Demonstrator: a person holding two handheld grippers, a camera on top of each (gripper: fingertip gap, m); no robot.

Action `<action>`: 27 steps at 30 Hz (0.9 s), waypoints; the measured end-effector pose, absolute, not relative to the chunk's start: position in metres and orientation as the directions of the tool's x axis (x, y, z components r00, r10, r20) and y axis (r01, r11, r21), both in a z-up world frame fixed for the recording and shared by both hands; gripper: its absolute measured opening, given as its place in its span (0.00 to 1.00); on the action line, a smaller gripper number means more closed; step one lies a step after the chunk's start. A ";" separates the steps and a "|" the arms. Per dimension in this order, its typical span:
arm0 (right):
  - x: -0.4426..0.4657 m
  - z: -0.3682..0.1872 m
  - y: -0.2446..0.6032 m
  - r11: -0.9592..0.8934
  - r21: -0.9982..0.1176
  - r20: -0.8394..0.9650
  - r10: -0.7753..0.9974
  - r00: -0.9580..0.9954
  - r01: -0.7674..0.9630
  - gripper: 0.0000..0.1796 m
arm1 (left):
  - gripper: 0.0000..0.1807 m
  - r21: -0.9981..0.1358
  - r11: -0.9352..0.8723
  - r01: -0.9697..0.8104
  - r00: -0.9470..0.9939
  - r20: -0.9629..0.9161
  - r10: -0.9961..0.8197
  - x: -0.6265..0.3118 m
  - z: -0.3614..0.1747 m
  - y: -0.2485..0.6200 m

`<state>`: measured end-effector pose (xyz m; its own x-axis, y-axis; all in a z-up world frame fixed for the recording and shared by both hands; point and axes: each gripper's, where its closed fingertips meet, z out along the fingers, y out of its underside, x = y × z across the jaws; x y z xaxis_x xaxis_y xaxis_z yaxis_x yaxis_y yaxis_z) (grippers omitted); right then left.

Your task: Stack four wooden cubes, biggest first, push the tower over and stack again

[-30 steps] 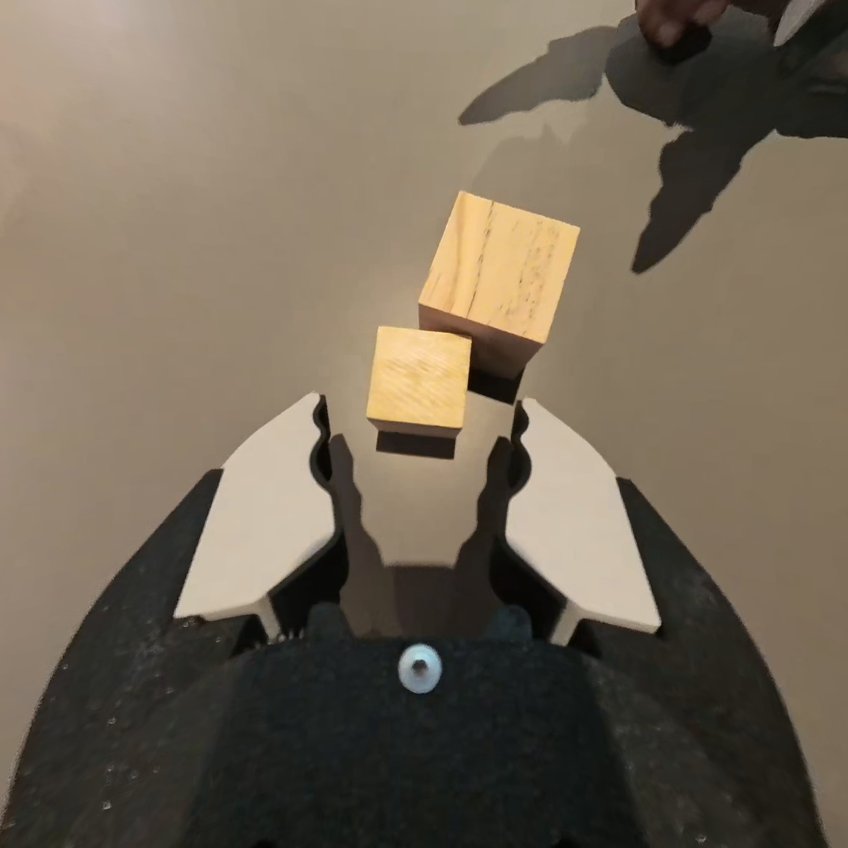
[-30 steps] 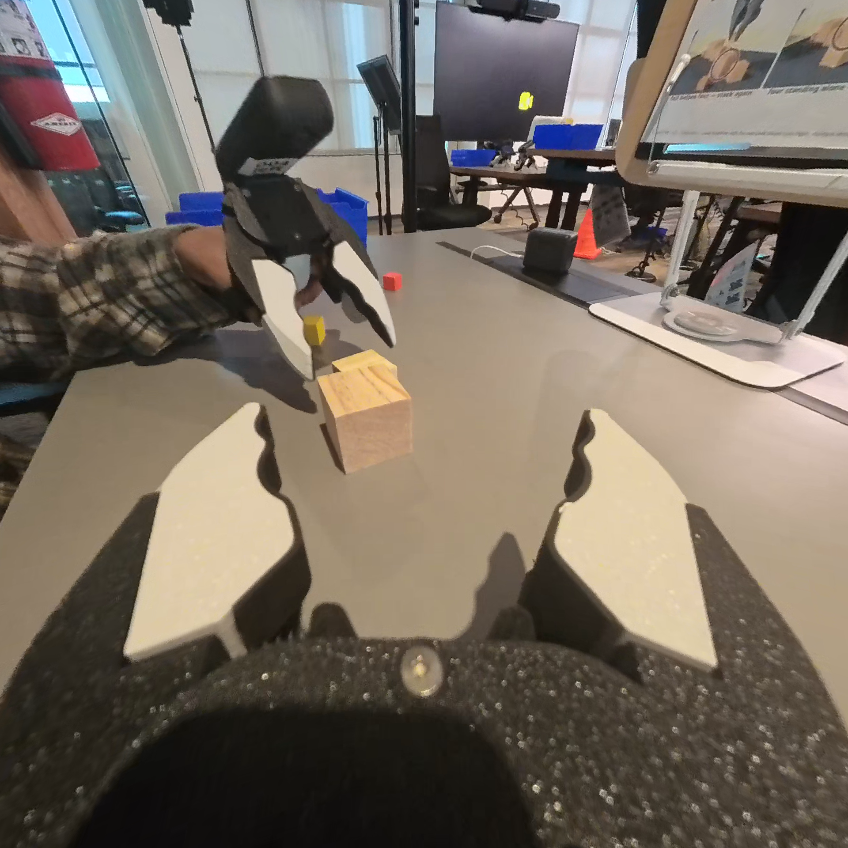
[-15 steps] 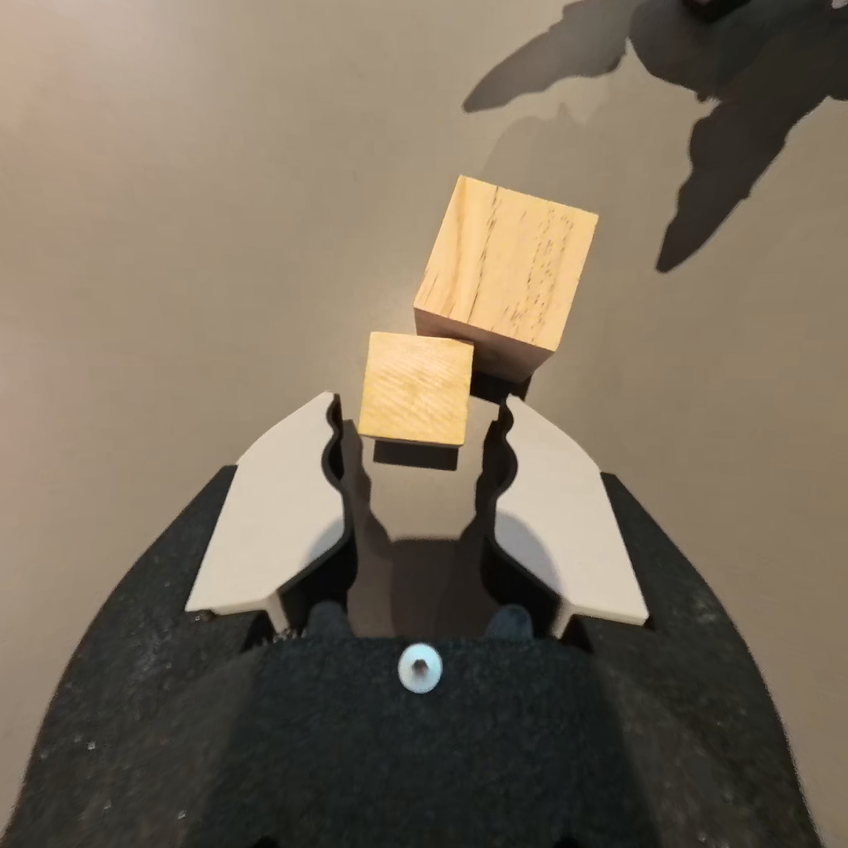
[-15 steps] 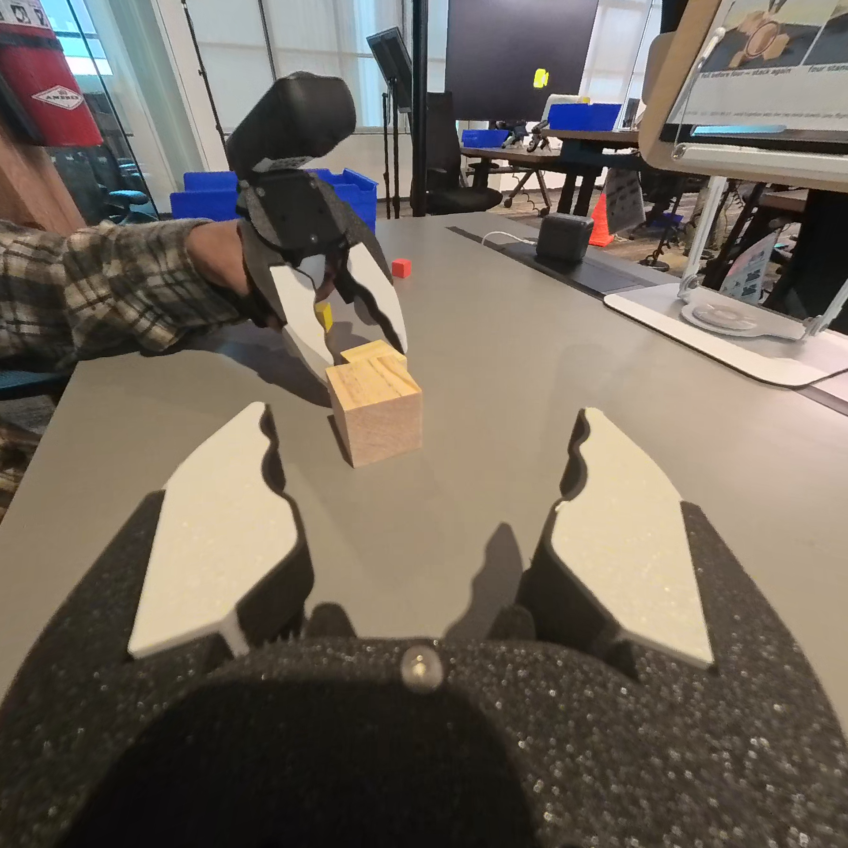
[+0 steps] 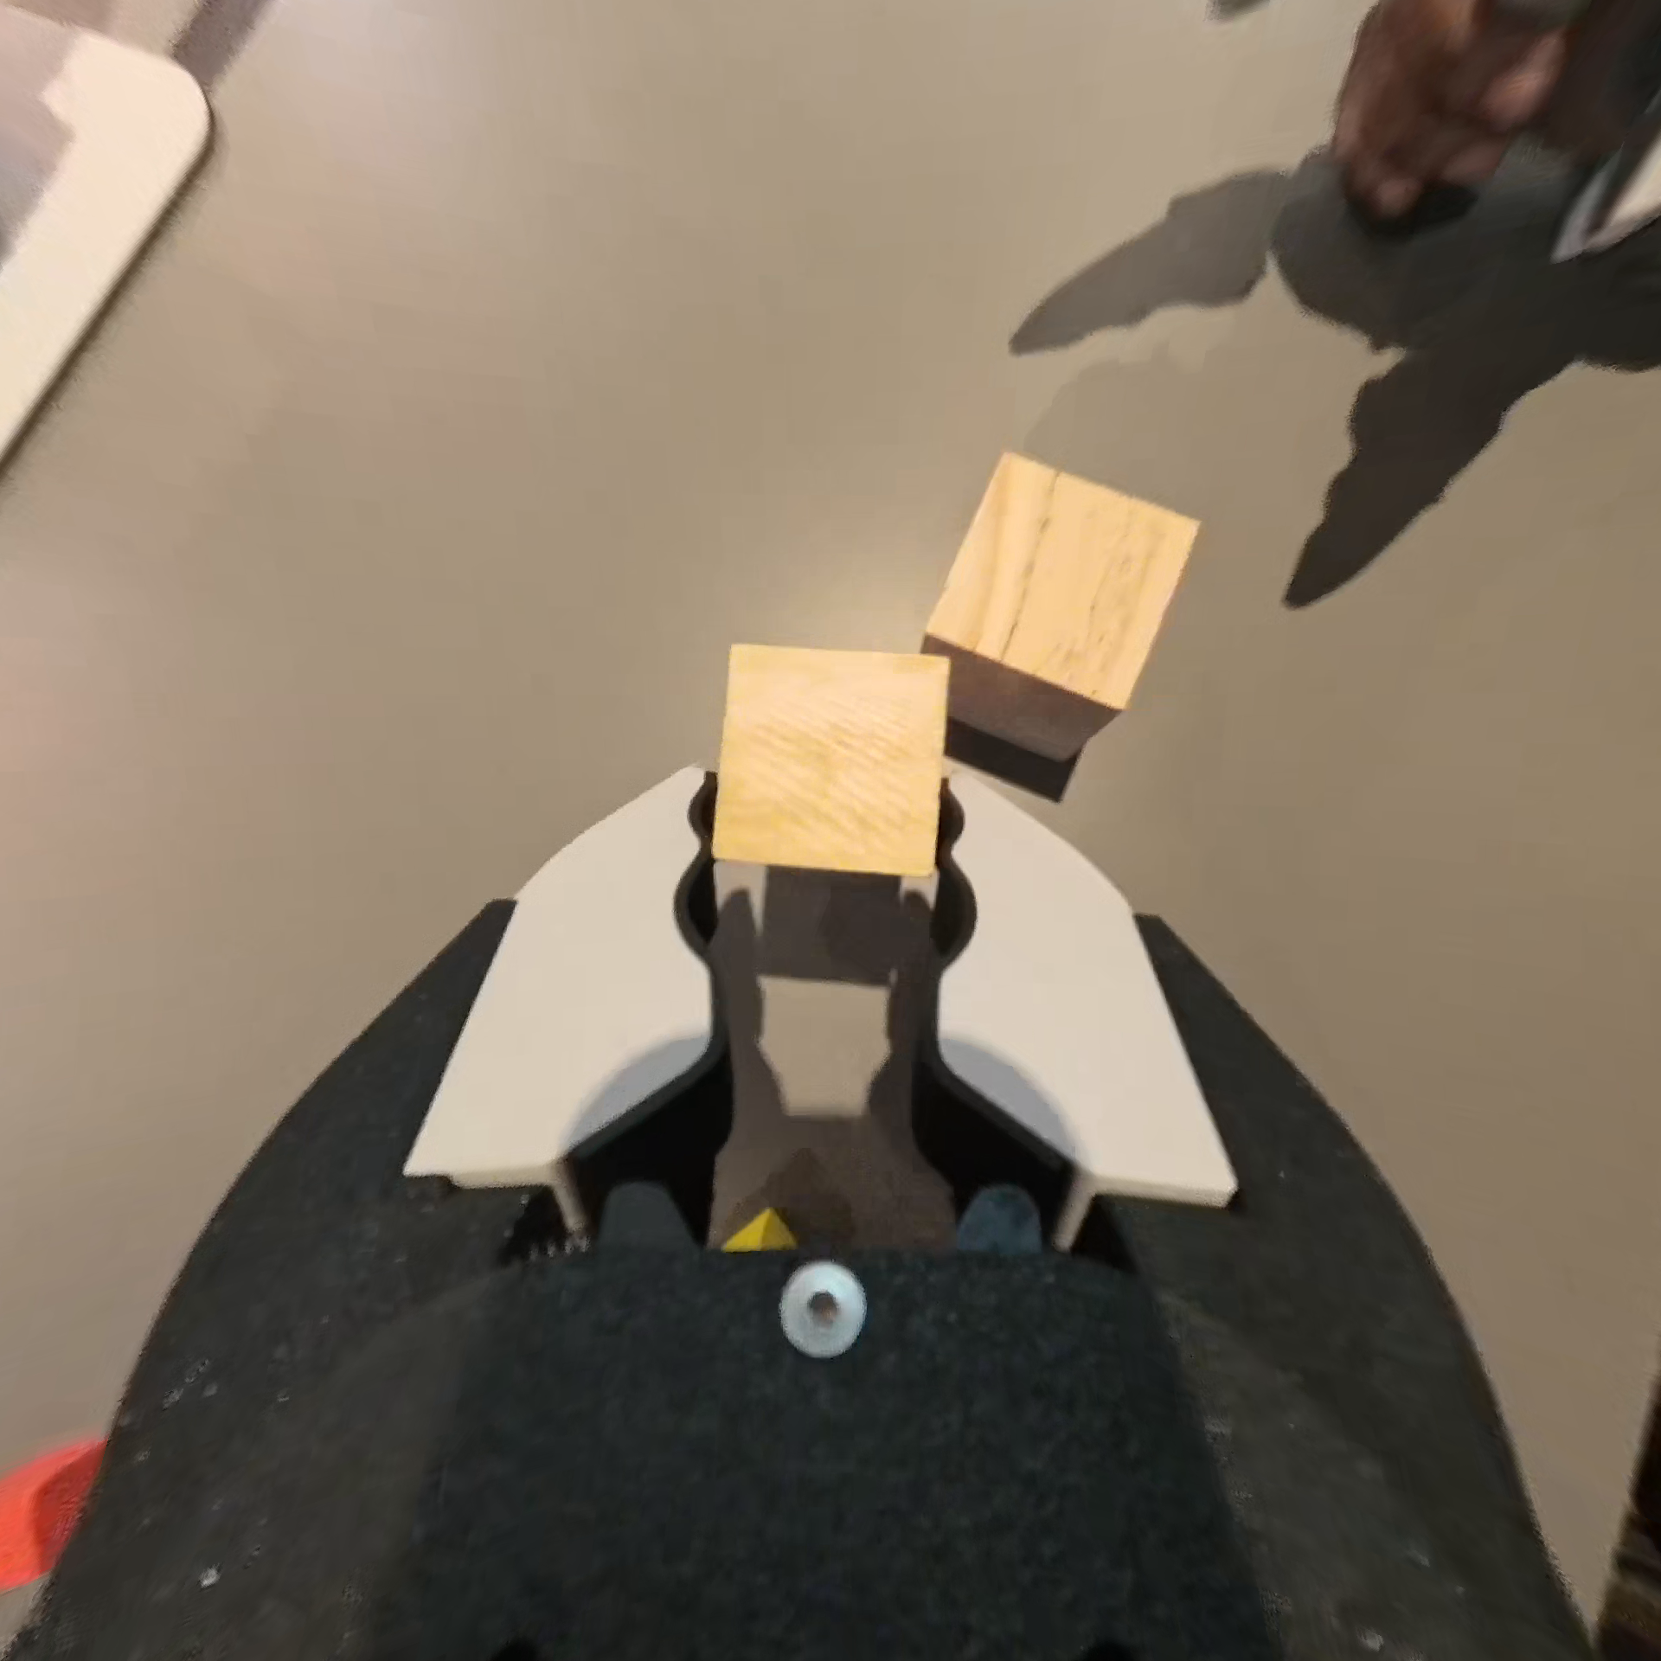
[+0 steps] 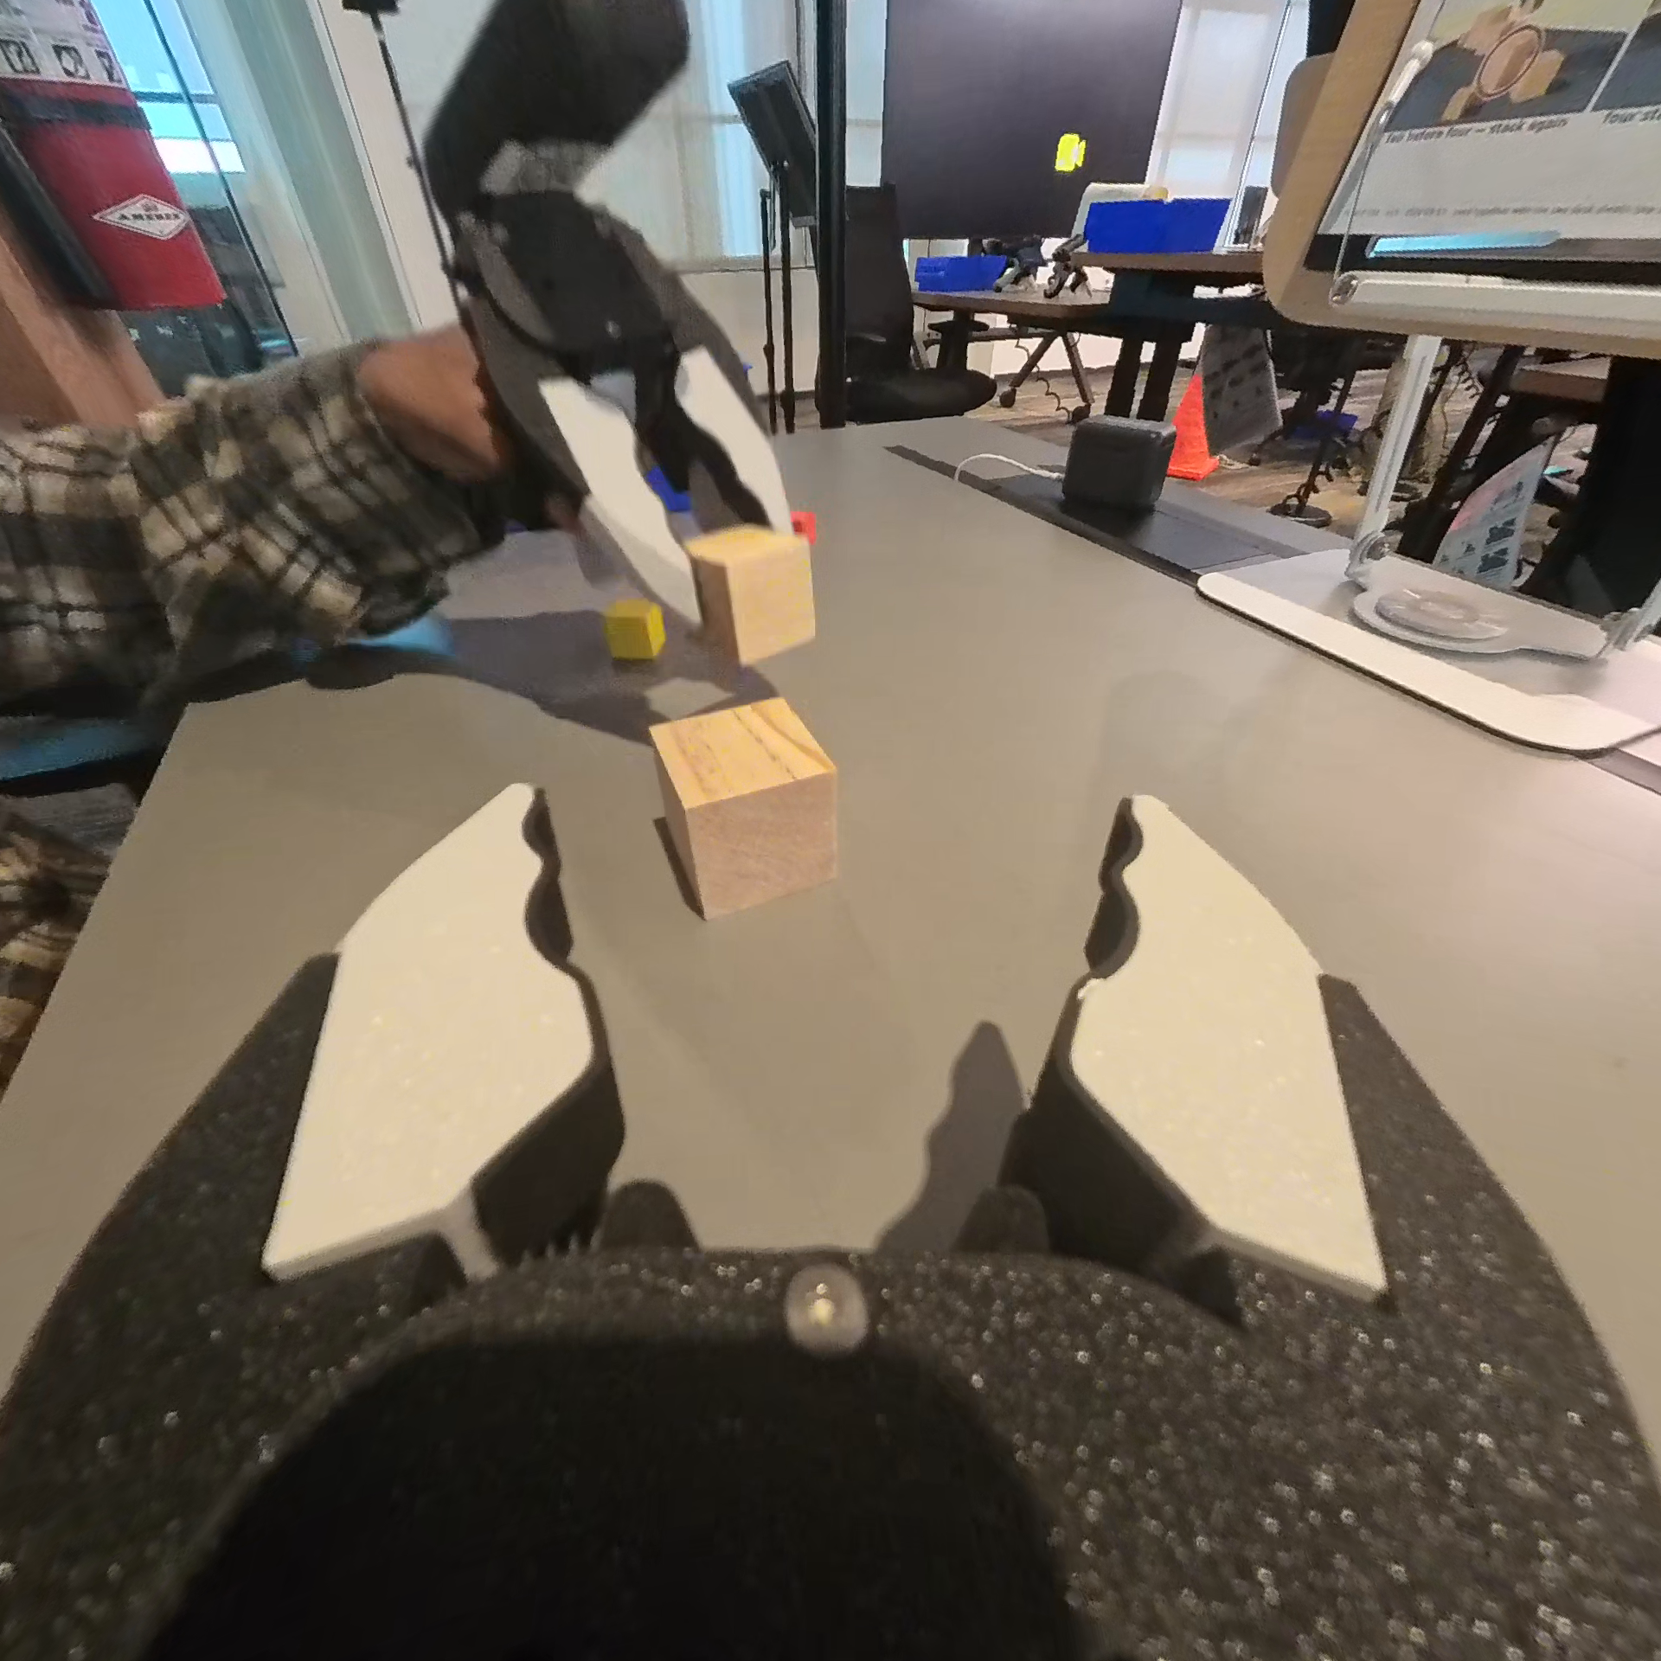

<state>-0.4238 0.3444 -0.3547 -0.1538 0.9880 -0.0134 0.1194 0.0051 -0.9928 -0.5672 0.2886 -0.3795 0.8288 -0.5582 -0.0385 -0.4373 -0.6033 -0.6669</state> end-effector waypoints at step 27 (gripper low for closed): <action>-0.424 -0.355 0.335 0.003 -0.992 -0.021 0.981 -0.190 0.124 0.62 | 0.25 -0.570 -0.535 -0.624 0.643 0.015 -0.766 -0.496 -0.384 0.305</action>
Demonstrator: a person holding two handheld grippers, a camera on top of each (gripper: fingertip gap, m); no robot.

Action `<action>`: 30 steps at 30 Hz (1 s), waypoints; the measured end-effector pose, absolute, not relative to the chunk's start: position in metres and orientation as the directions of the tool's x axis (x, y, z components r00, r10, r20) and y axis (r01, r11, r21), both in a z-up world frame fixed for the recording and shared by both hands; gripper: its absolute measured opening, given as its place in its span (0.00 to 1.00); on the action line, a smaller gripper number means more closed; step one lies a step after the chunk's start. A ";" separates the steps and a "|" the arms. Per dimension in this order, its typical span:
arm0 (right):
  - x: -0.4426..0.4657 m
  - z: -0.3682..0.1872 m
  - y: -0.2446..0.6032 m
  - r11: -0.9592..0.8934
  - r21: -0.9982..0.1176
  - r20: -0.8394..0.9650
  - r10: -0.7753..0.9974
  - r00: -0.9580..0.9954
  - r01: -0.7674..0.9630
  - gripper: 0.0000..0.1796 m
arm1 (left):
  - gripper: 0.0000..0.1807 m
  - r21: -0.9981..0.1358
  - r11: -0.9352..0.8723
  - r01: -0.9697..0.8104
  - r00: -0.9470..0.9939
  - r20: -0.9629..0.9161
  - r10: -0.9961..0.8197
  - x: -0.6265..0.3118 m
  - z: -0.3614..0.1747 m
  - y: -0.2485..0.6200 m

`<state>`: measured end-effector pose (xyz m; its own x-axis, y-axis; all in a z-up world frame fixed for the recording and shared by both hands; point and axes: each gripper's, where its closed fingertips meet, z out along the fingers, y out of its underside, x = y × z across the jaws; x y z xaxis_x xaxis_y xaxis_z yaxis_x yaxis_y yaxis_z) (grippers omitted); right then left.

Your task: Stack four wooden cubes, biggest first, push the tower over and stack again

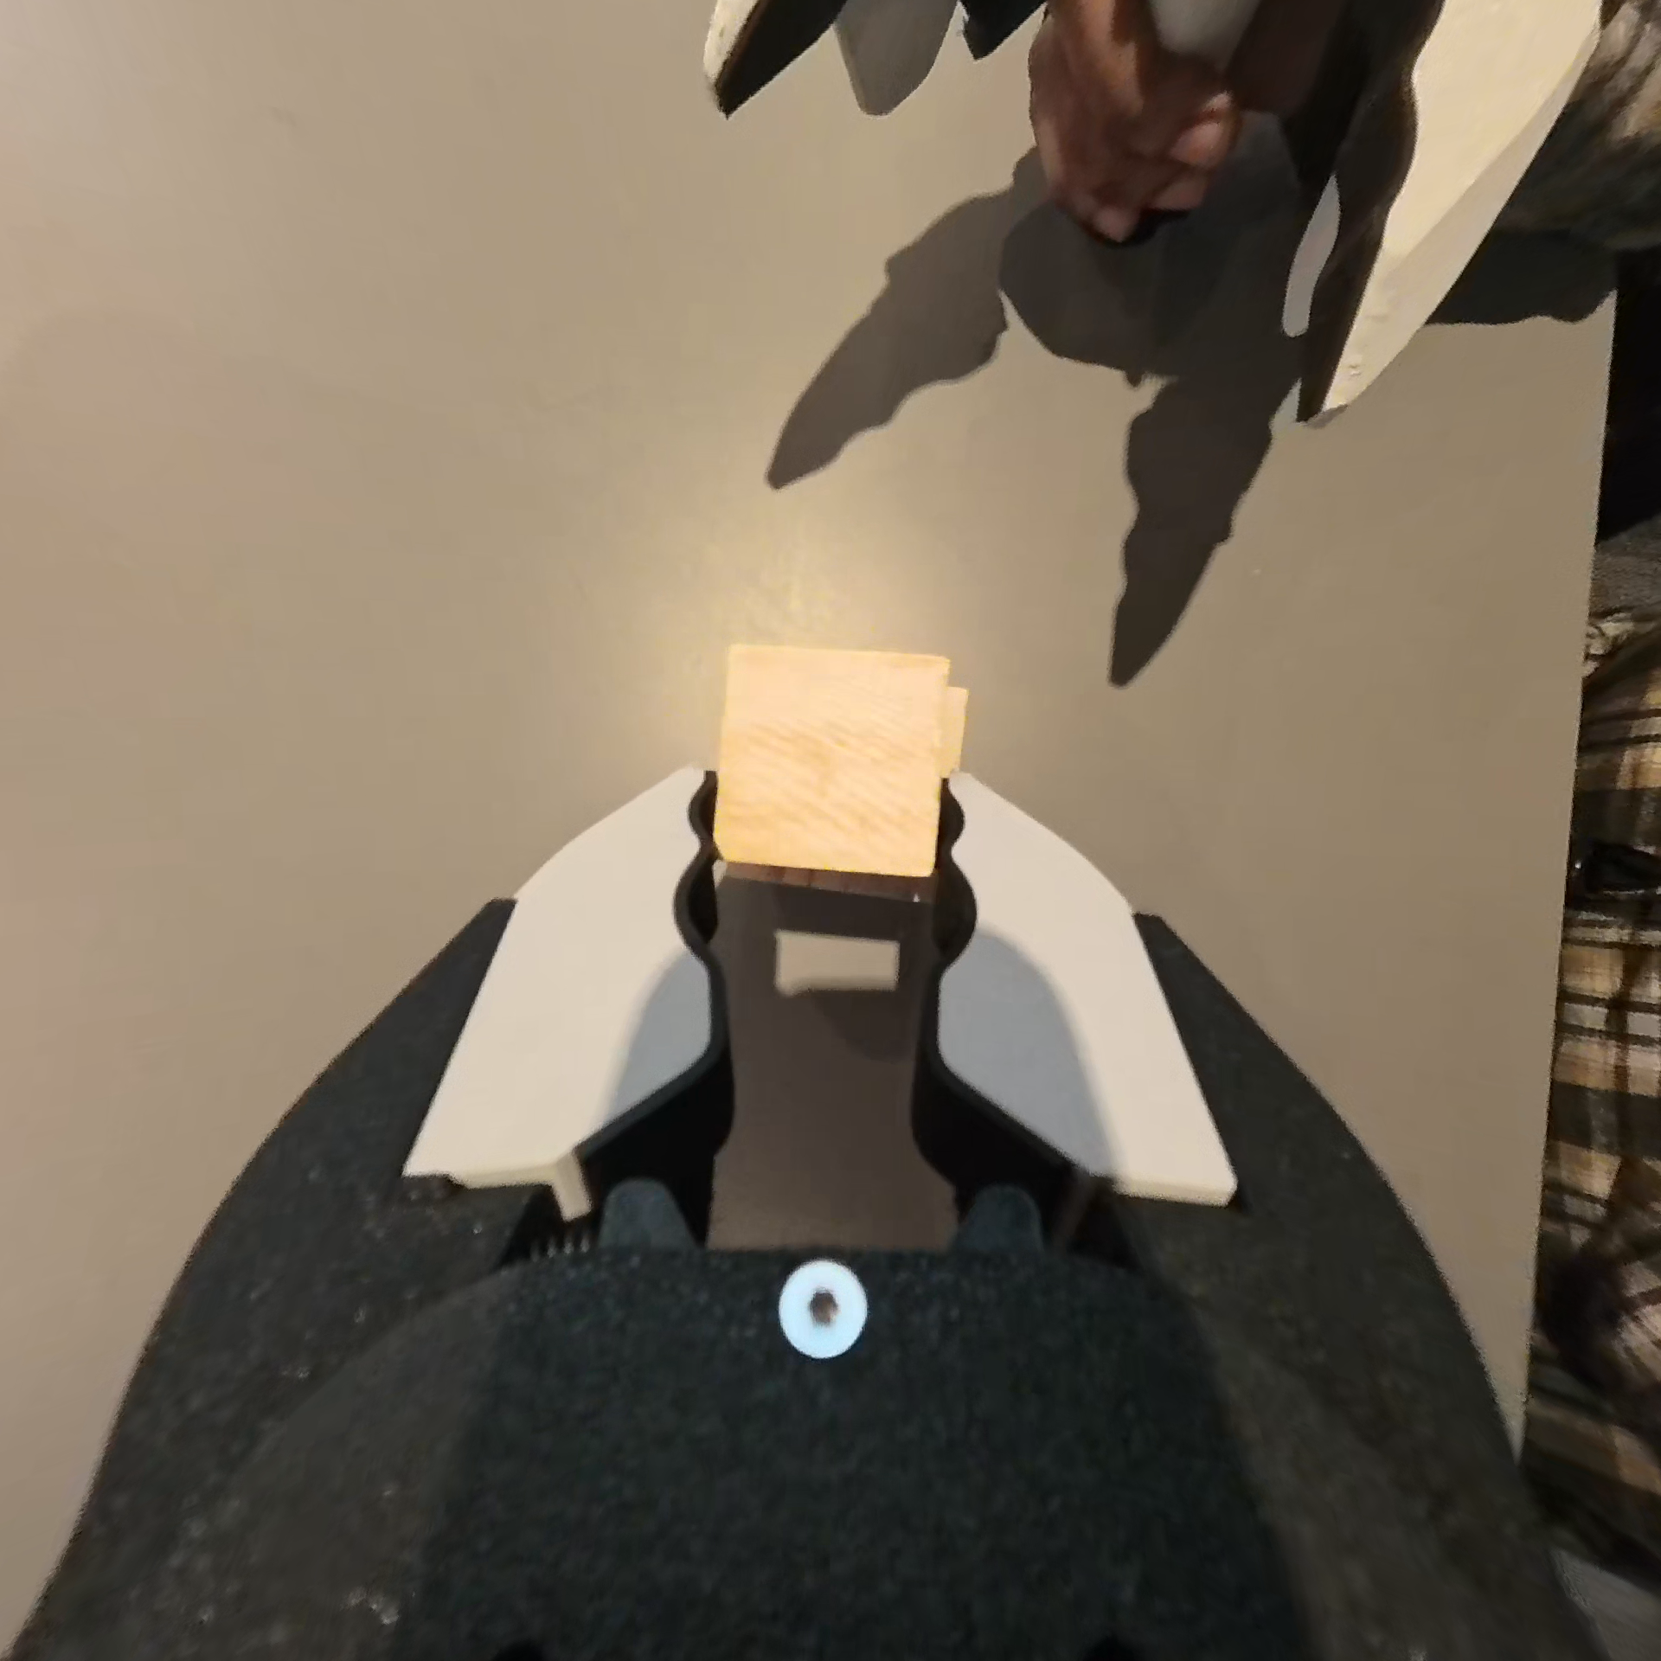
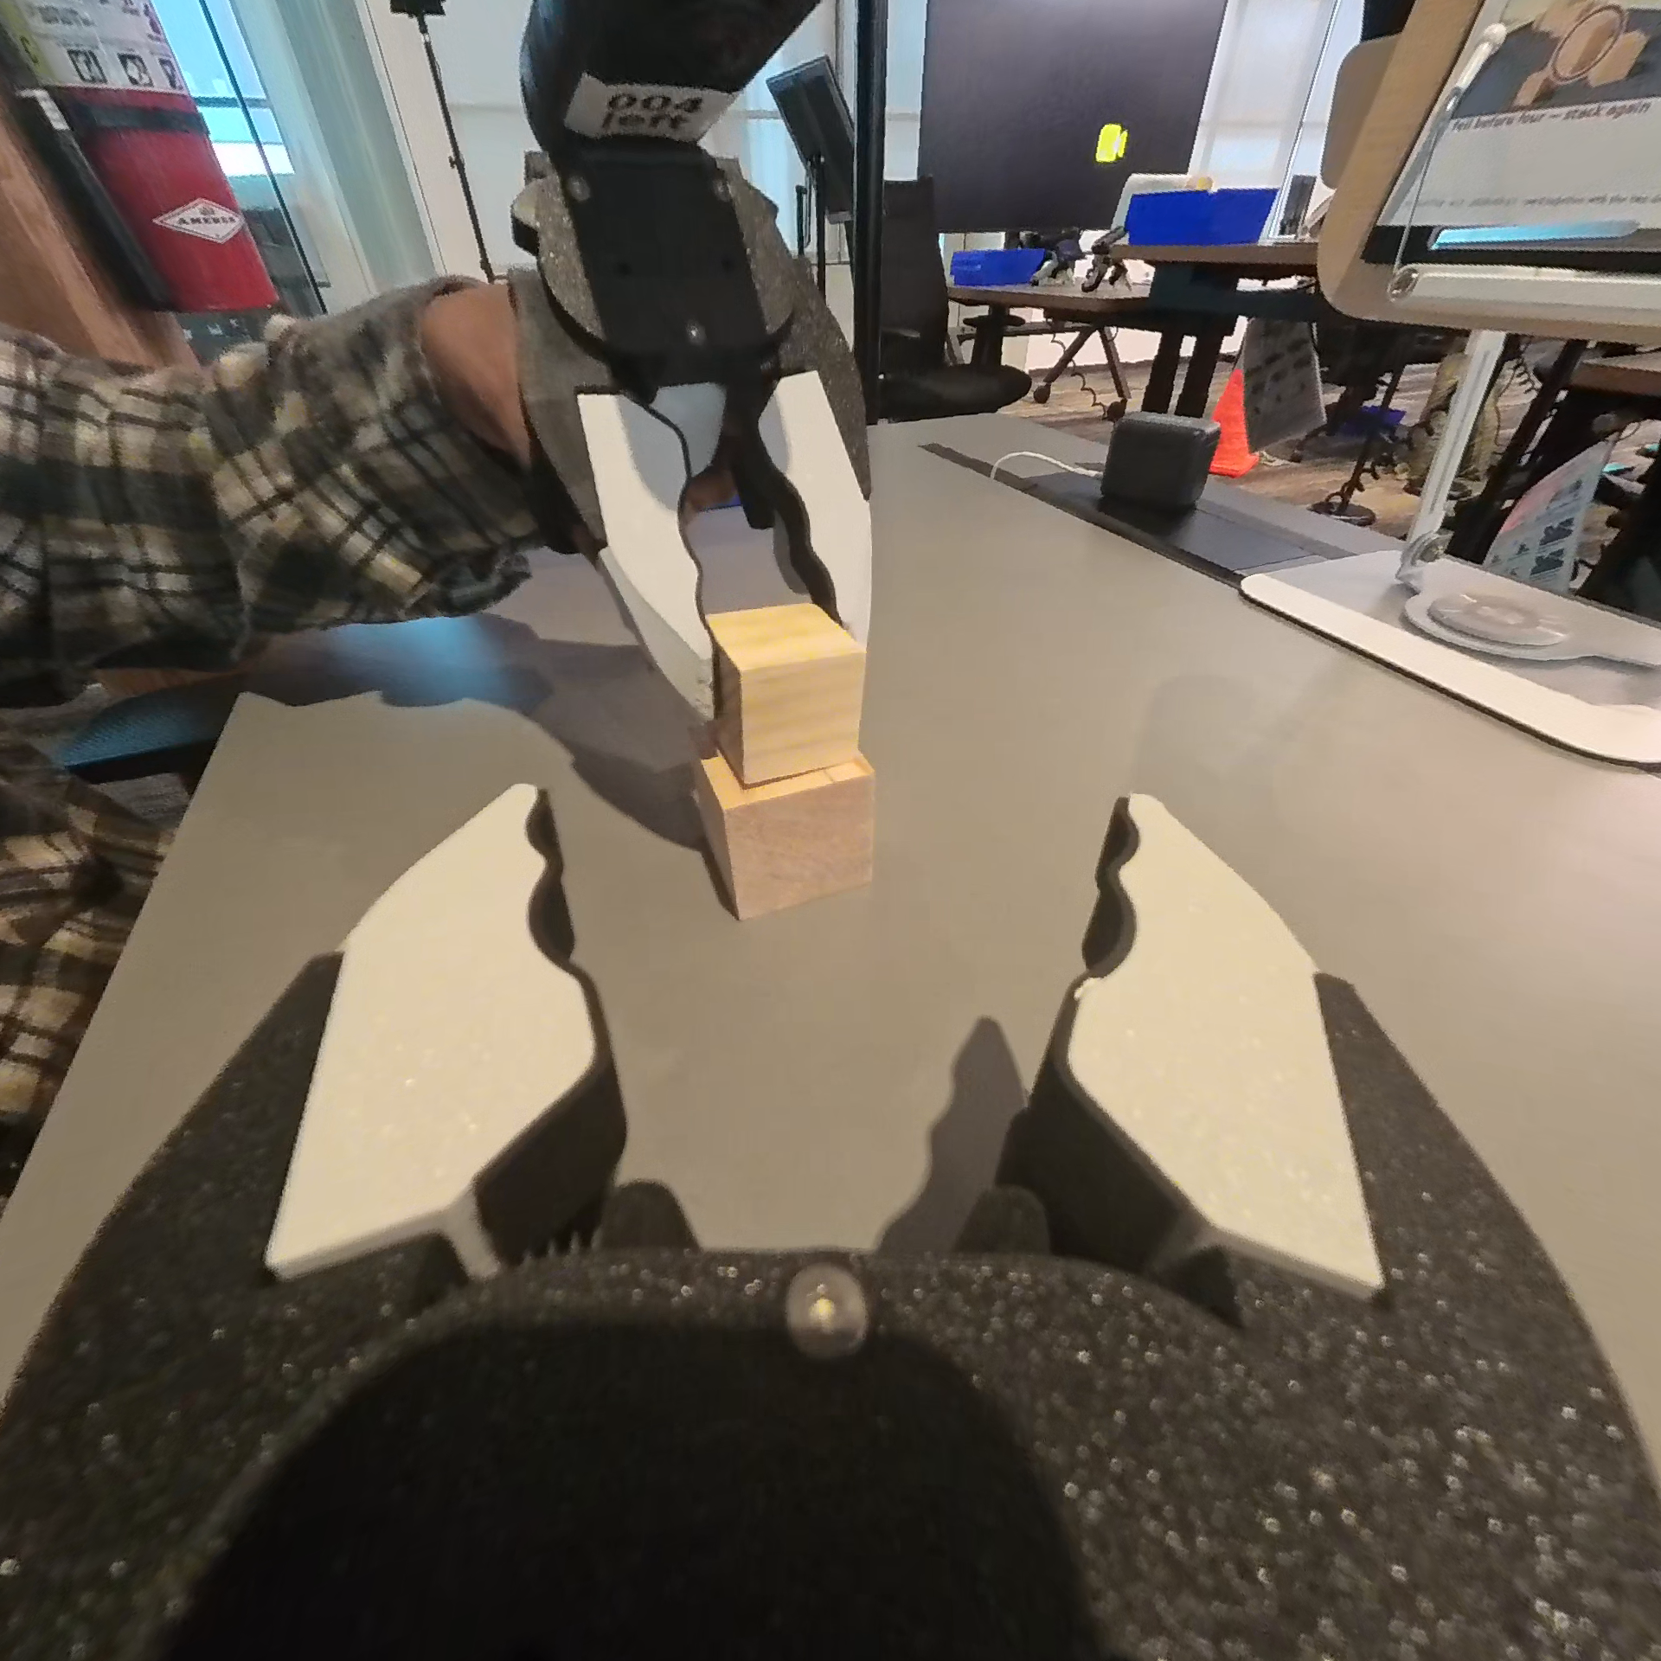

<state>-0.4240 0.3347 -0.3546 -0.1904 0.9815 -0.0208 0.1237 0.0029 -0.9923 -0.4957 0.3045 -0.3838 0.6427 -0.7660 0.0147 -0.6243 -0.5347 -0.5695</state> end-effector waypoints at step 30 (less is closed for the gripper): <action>-0.423 -0.354 0.337 -0.015 -0.993 -0.037 0.982 -0.185 0.117 0.62 | 0.49 -0.696 -0.484 -0.531 0.729 -0.084 -0.679 -0.533 -0.352 0.302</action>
